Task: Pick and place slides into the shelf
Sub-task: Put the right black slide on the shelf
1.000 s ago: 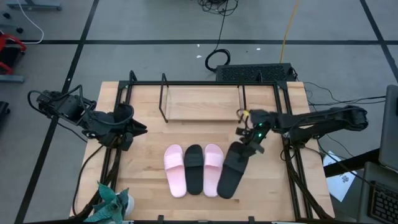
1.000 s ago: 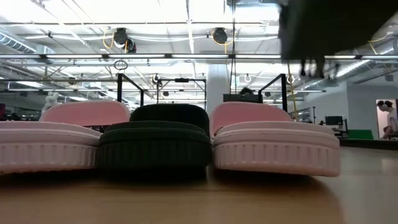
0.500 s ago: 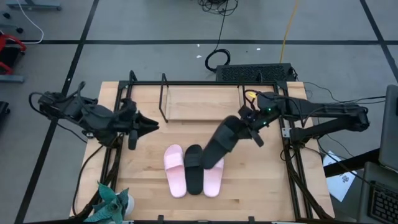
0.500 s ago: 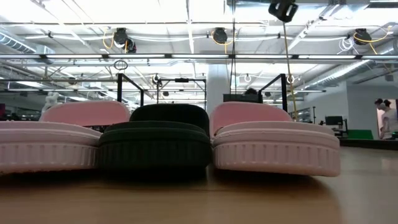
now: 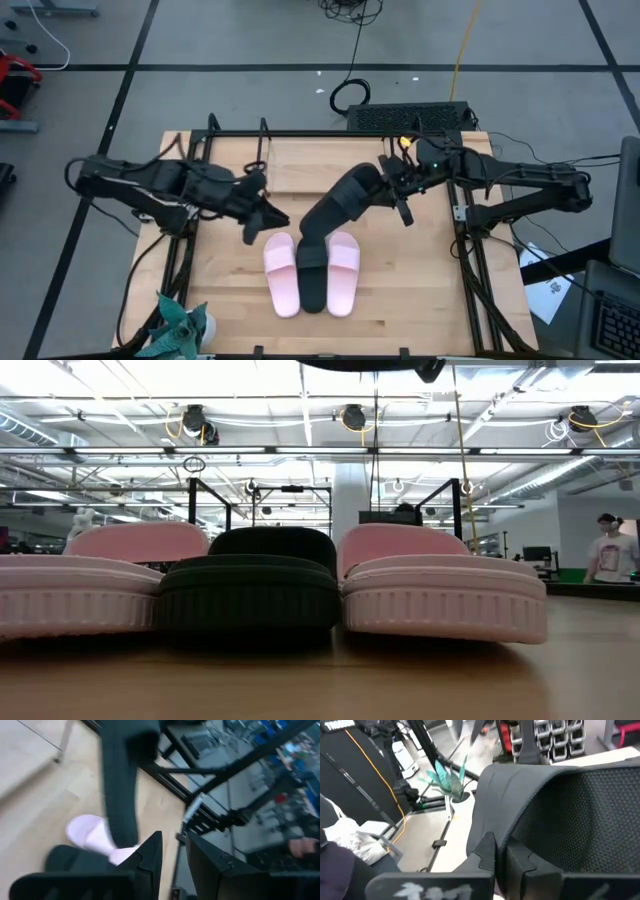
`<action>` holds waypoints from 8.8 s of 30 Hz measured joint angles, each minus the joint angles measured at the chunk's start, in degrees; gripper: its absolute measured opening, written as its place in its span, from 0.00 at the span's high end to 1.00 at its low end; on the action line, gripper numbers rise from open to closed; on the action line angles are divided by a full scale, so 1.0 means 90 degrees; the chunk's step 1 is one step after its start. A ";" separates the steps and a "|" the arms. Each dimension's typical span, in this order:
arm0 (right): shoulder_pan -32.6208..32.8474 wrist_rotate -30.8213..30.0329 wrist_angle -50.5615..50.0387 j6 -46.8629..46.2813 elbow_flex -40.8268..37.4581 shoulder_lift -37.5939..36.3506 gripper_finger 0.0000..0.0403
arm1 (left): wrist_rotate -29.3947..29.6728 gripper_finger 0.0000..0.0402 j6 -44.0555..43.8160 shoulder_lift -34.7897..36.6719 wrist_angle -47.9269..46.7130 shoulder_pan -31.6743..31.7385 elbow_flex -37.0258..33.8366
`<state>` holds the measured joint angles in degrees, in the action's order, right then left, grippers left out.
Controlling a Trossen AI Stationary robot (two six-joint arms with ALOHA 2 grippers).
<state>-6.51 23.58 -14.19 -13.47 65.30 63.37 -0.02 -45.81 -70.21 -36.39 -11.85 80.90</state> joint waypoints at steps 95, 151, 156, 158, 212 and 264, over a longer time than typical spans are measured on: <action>-0.0412 0.0403 -0.0054 0.0174 -0.0002 0.0022 1.00 | -0.2346 0.78 0.0183 -0.1047 0.0868 0.1646 -0.0168; -0.0417 0.0527 -0.0160 0.0120 -0.0005 0.0010 1.00 | -0.2804 0.79 -0.0307 -0.1882 0.1416 0.1795 -0.0165; -0.0417 0.0526 -0.0152 0.0120 -0.0005 0.0010 1.00 | -0.2727 0.79 -0.0437 -0.1882 0.1429 0.1791 -0.0165; -0.0414 0.0526 -0.0156 0.0120 -0.0005 0.0010 1.00 | -0.2619 0.79 -0.0446 -0.1882 0.1431 0.1791 -0.0165; -0.0409 0.0684 0.0492 -0.0206 -0.0014 0.0015 1.00 | -0.2331 0.32 0.0168 -0.1867 0.1277 0.1816 -0.0142; -0.1079 0.0748 0.0072 -0.0364 -0.0002 -0.0069 0.62 | -0.2637 0.88 0.0424 -0.1882 -0.0101 0.1634 -0.0170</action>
<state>-16.23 30.31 -13.54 -16.74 65.28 62.75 -23.76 -42.00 -87.15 -37.30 2.86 79.37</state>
